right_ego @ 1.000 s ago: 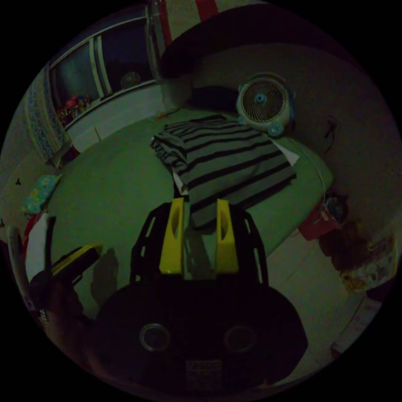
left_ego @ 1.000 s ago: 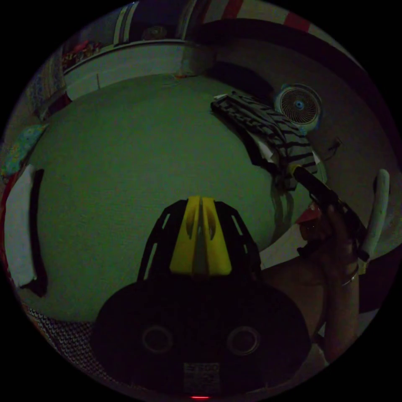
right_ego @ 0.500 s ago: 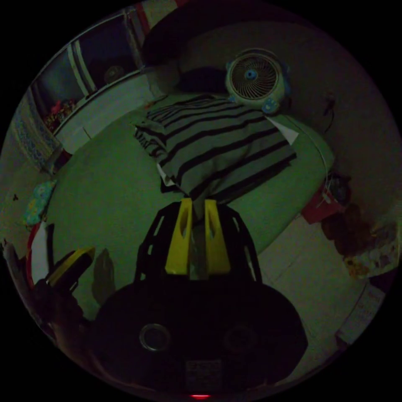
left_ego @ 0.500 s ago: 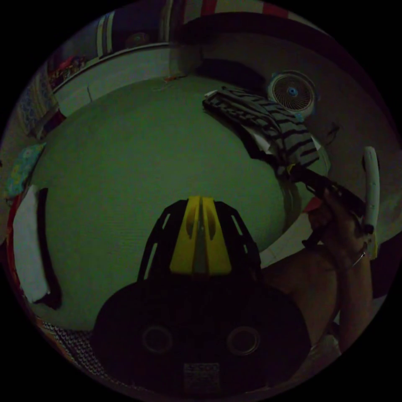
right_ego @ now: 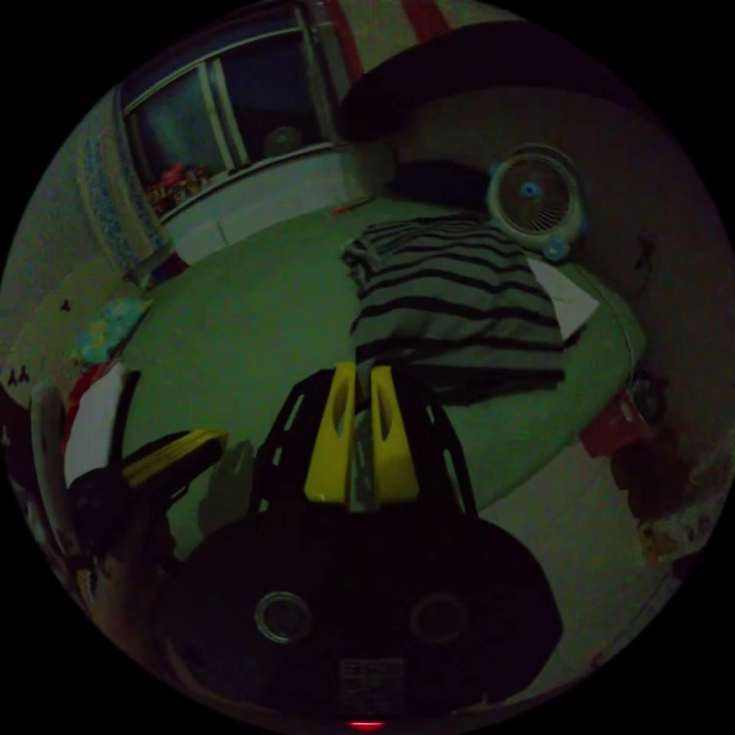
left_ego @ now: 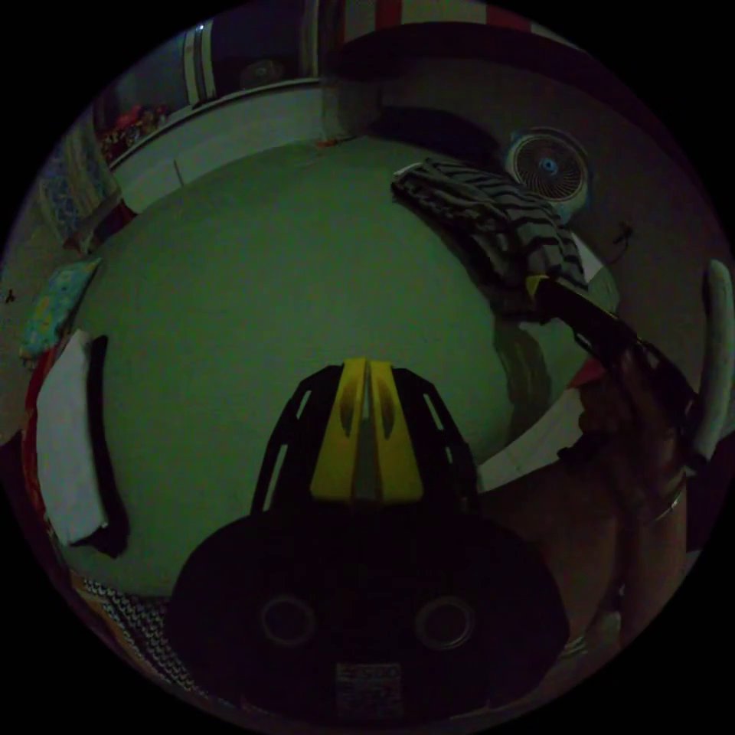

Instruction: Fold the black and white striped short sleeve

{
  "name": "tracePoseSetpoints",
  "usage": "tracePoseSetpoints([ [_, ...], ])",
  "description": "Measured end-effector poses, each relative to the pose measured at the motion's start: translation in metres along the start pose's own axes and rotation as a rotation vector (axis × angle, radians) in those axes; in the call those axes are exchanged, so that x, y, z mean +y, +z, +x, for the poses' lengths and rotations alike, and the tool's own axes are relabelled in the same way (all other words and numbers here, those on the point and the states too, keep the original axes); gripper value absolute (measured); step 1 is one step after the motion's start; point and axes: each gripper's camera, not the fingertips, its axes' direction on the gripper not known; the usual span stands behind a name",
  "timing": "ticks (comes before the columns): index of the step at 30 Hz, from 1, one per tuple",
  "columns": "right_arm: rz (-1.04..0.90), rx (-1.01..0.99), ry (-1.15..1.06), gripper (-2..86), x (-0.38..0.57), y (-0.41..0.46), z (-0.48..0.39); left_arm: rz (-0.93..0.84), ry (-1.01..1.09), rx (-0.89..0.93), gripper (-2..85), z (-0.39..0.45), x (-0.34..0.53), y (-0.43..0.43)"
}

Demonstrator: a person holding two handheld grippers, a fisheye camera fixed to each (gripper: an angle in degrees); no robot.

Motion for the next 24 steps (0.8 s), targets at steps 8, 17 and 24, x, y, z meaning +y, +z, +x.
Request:
tracePoseSetpoints([
  [8,-0.085,-0.184,-0.151,-0.7,0.010,0.018,-0.083,0.048,-0.167,-0.169,0.7,-0.080,0.022,-0.041],
  [17,-0.251,-0.460,-0.329,-0.8,0.028,0.042,-0.172,0.035,-0.380,-0.240,0.9,-0.198,0.059,-0.087],
  [24,-0.379,-0.549,-0.524,0.1,0.041,0.055,-0.225,0.035,-0.489,-0.312,0.7,-0.278,0.091,-0.125],
])
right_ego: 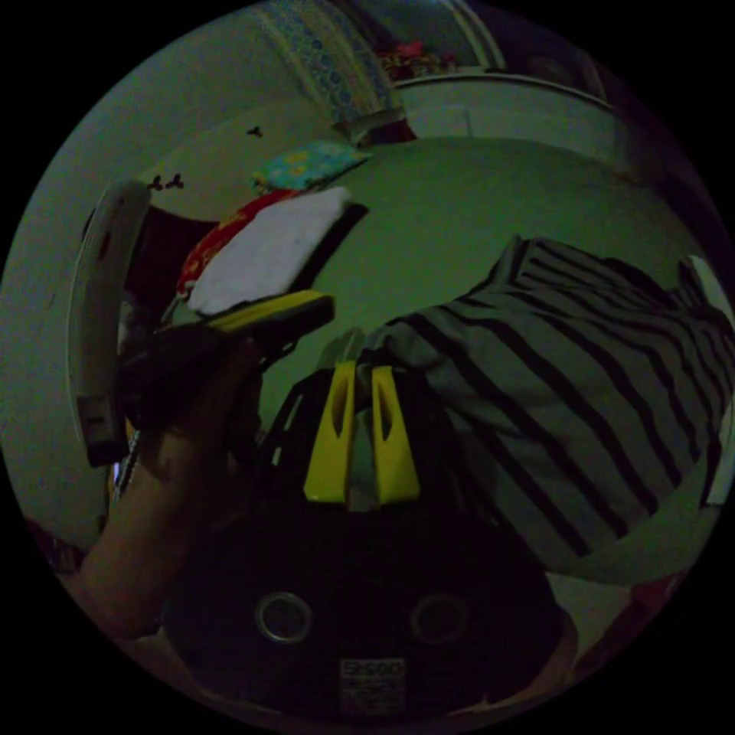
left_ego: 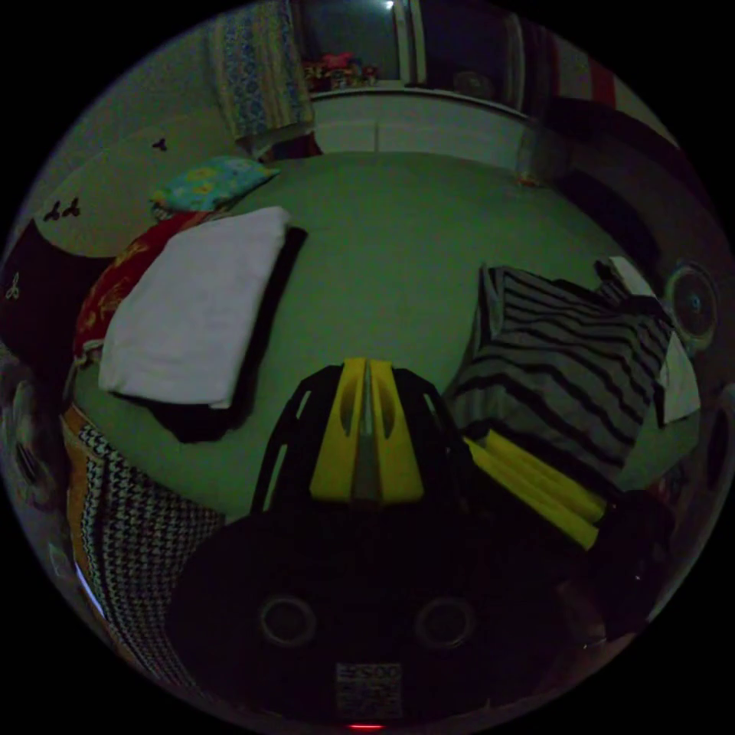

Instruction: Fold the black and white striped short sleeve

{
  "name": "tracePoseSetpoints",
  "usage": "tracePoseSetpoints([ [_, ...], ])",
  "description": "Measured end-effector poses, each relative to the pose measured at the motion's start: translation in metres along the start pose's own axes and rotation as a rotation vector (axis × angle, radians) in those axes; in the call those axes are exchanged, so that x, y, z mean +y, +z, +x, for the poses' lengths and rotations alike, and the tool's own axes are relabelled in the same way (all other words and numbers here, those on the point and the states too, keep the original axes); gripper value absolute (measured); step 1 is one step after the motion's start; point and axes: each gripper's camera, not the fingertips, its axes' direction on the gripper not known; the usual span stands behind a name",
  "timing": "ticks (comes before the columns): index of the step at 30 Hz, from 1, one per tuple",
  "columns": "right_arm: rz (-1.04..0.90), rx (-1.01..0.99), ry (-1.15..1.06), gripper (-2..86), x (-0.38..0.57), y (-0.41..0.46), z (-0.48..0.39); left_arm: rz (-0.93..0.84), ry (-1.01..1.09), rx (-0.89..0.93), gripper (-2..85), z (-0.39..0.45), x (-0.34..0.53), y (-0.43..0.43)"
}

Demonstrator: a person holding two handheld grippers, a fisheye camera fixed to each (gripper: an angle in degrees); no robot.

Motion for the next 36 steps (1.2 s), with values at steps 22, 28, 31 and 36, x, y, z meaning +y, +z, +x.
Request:
tracePoseSetpoints([
  [22,0.310,0.328,0.488,4.7,0.006,-0.098,0.126,-0.110,0.170,0.251,13.0,-0.070,-0.058,-0.010],
  [28,0.253,0.271,0.582,1.6,-0.009,-0.090,0.141,-0.212,0.176,0.319,12.1,-0.094,-0.065,0.002],
  [31,0.218,0.285,0.580,-0.2,-0.023,-0.081,0.136,-0.231,0.199,0.340,9.0,-0.108,-0.067,-0.003],
  [36,0.195,0.247,0.554,-0.8,-0.046,-0.067,0.121,-0.131,0.167,0.295,4.8,-0.139,-0.063,-0.032],
])
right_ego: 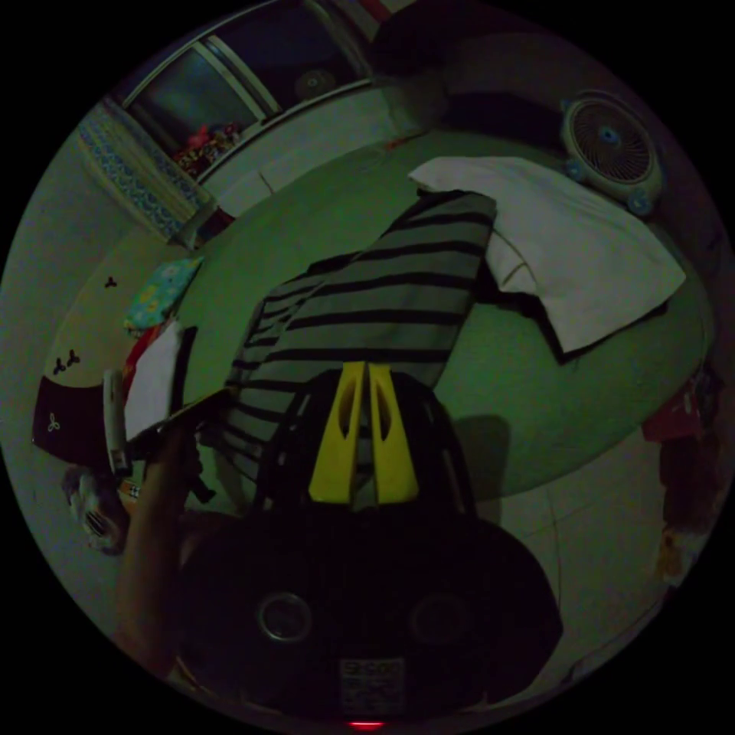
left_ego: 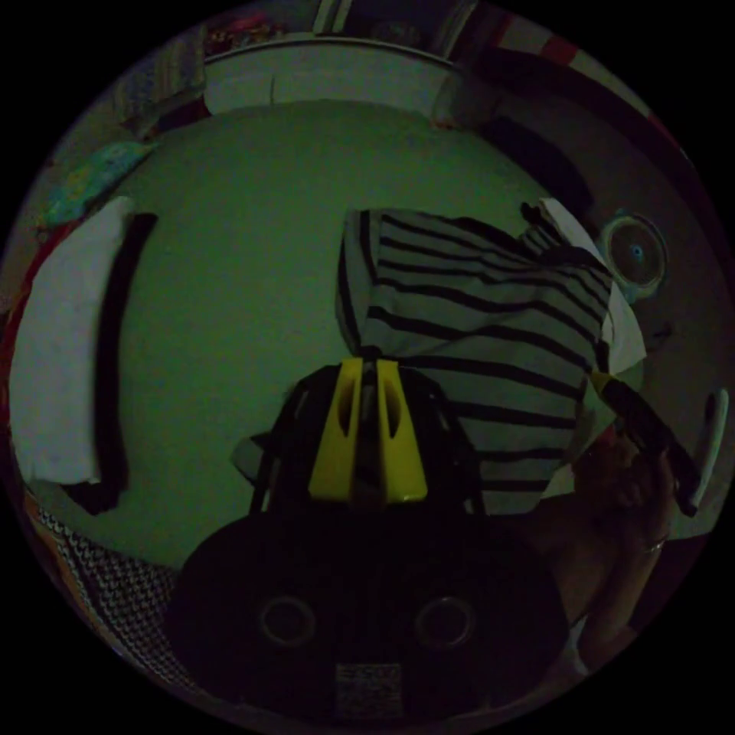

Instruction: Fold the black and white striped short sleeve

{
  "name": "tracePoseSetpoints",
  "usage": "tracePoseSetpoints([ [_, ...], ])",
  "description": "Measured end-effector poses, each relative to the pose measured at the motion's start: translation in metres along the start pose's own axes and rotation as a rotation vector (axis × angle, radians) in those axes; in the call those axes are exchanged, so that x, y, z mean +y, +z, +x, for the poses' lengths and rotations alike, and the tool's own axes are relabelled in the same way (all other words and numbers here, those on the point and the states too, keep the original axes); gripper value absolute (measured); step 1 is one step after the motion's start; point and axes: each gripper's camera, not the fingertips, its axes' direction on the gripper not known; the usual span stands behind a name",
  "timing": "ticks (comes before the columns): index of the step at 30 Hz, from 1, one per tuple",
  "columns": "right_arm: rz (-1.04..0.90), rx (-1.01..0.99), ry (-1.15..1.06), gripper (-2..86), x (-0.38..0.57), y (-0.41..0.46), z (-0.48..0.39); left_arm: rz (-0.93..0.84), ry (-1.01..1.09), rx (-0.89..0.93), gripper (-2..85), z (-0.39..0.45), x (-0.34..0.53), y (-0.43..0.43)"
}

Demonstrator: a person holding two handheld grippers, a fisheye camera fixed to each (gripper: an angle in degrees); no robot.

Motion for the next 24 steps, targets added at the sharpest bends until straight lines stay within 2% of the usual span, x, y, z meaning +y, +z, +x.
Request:
tracePoseSetpoints([
  [4,-0.014,-0.002,-0.037,-0.9,-0.005,0.008,-0.026,0.094,-0.098,-0.075,4.6,-0.022,0.015,-0.026],
  [6,-0.016,0.005,-0.057,-1.0,-0.008,0.010,-0.037,0.152,-0.163,-0.174,4.6,-0.036,0.026,-0.043],
  [12,-0.044,0.003,-0.094,-1.0,-0.020,0.022,-0.072,0.207,-0.356,-0.287,4.7,-0.079,0.058,-0.076],
  [17,-0.045,0.028,-0.177,-0.9,-0.028,0.032,-0.113,0.186,-0.236,-0.248,5.2,-0.087,0.075,-0.090],
  [20,-0.037,0.061,-0.269,-0.6,-0.030,0.041,-0.148,0.157,-0.157,-0.280,5.4,-0.085,0.084,-0.096],
  [24,-0.036,0.069,-0.428,1.7,-0.032,0.054,-0.203,0.144,-0.124,-0.237,5.4,-0.088,0.098,-0.107],
])
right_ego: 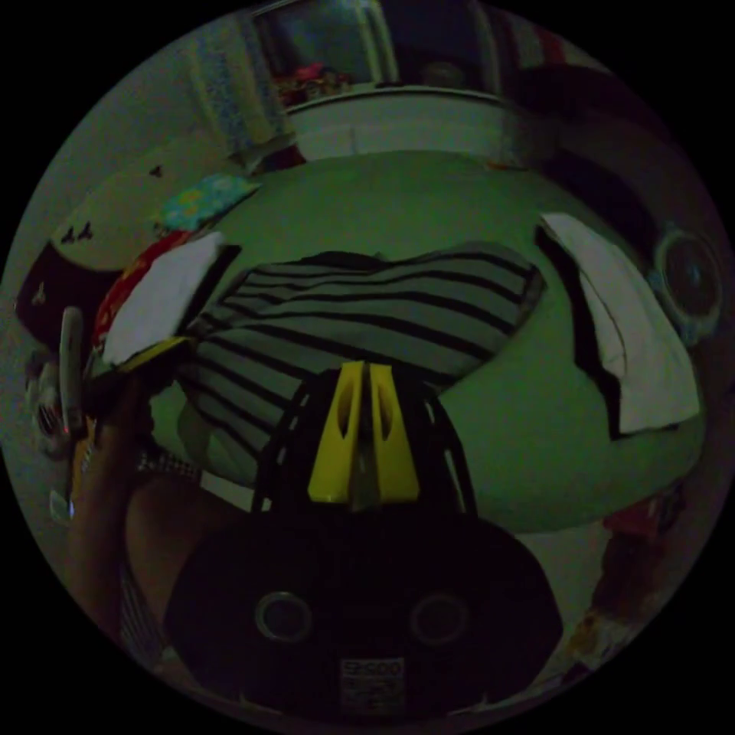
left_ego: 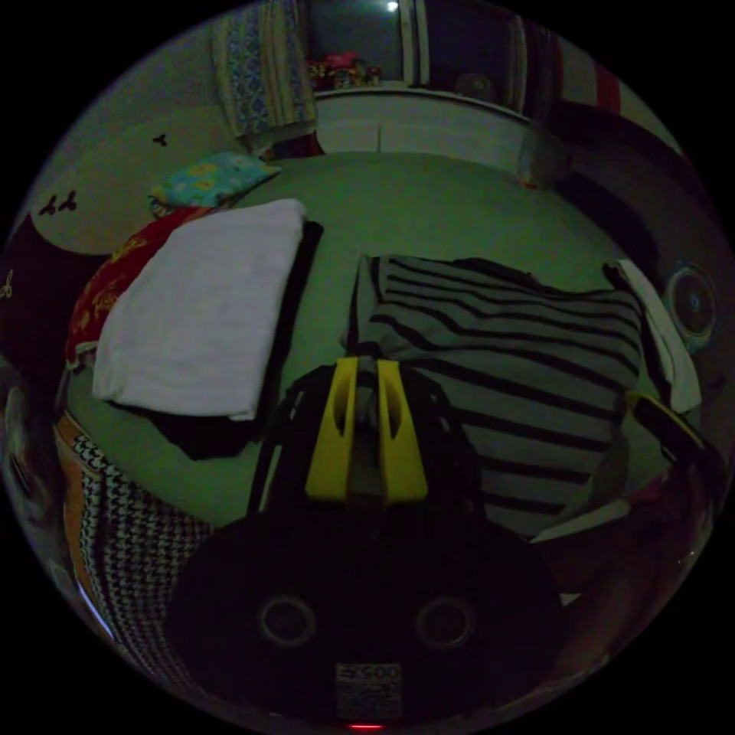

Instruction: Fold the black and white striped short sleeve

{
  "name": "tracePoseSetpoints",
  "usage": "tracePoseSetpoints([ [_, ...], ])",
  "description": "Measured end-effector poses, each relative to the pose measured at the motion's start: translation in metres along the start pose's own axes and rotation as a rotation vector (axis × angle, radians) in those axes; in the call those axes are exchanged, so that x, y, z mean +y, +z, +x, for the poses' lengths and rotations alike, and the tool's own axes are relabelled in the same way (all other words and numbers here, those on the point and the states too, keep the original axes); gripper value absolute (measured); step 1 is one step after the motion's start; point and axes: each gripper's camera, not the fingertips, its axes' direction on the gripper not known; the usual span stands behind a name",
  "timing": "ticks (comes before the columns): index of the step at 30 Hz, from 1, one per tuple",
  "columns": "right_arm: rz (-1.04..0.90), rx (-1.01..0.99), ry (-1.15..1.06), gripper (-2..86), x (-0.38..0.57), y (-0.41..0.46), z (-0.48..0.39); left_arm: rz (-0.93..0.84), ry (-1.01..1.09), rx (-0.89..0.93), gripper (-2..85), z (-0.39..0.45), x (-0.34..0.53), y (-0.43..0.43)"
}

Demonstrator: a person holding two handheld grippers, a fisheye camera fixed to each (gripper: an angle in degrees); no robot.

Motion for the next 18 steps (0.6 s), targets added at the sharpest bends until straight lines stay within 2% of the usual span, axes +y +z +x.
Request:
tracePoseSetpoints([
  [4,-0.105,-0.147,-0.121,6.1,-0.030,0.002,-0.040,0.056,0.045,0.101,5.1,-0.003,0.012,-0.016],
  [10,-0.050,-0.227,-0.140,10.1,-0.100,-0.013,-0.093,0.085,0.191,0.194,5.1,0.010,0.026,-0.036],
  [12,-0.096,-0.219,-0.157,10.9,-0.123,-0.002,-0.114,0.097,0.220,0.213,5.0,0.013,0.032,-0.045],
  [15,-0.269,-0.191,-0.200,11.2,-0.154,0.031,-0.146,0.113,0.213,0.245,5.0,0.013,0.039,-0.054],
  [18,-0.360,-0.079,-0.190,11.2,-0.178,0.057,-0.159,0.129,0.203,0.283,5.1,0.010,0.045,-0.063],
])
